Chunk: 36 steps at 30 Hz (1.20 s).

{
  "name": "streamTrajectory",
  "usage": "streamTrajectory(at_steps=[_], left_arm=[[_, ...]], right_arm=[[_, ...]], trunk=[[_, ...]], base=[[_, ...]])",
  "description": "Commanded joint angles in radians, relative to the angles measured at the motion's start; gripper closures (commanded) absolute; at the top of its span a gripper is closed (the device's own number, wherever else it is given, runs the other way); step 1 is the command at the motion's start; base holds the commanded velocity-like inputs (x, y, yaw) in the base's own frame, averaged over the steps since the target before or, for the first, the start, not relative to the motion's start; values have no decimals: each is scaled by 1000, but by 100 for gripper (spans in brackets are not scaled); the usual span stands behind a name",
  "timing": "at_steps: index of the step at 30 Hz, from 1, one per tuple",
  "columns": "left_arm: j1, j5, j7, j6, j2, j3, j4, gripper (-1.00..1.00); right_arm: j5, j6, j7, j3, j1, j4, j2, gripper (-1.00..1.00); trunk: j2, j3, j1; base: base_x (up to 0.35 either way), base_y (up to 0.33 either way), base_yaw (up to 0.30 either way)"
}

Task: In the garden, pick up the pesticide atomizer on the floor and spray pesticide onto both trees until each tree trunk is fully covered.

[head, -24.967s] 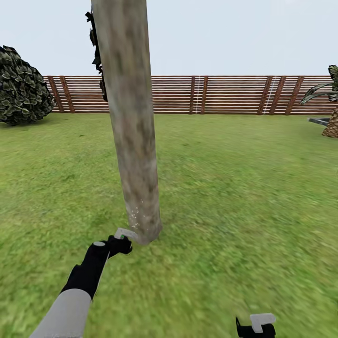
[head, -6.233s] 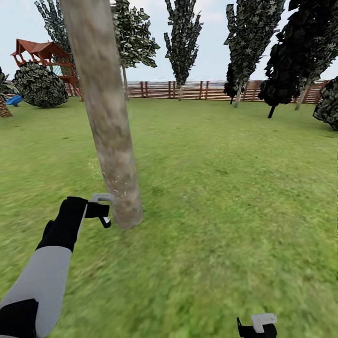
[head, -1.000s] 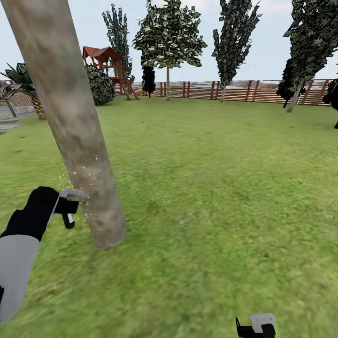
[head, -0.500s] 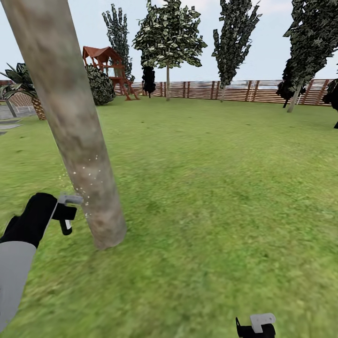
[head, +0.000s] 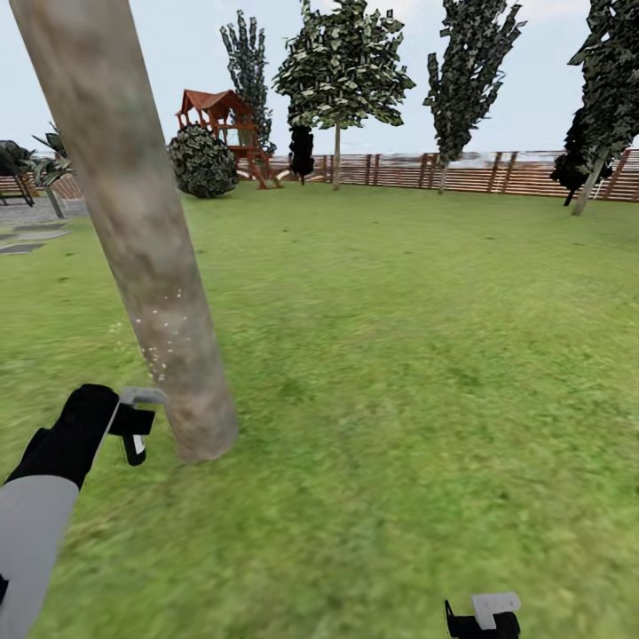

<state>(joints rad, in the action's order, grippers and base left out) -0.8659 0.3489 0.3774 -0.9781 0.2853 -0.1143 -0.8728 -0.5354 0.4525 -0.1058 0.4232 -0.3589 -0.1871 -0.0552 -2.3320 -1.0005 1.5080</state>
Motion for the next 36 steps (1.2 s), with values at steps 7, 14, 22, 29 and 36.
streamTrajectory(at_steps=[7, 14, 22, 29, 36], left_arm=[[1, 3, -3, 0, -49, -1, -1, 100], [25, 10, -4, 41, 0, -15, 35, 100], [30, 4, -7, 49, -40, -14, 36, 100], [31, 10, -9, 54, 2, -18, 39, 100], [86, 12, -14, 103, 12, -77, 69, 100]], right_arm=[[0, 0, 0, 0, 0, 0, 0, -100], [0, 0, 0, 0, 0, 0, 0, -100], [0, 0, 0, 0, 0, 0, 0, -100], [0, 0, 0, 0, 0, 0, 0, -100], [0, 2, -2, 0, 0, 0, -3, -100]], trunk=[[0, 0, 0], [0, 0, 0], [0, 0, 0], [0, 0, 0], [0, 0, 0]], base=[[59, -269, 2], [136, -269, 1], [142, -267, 219], [166, -246, 202], [202, -221, 6]])
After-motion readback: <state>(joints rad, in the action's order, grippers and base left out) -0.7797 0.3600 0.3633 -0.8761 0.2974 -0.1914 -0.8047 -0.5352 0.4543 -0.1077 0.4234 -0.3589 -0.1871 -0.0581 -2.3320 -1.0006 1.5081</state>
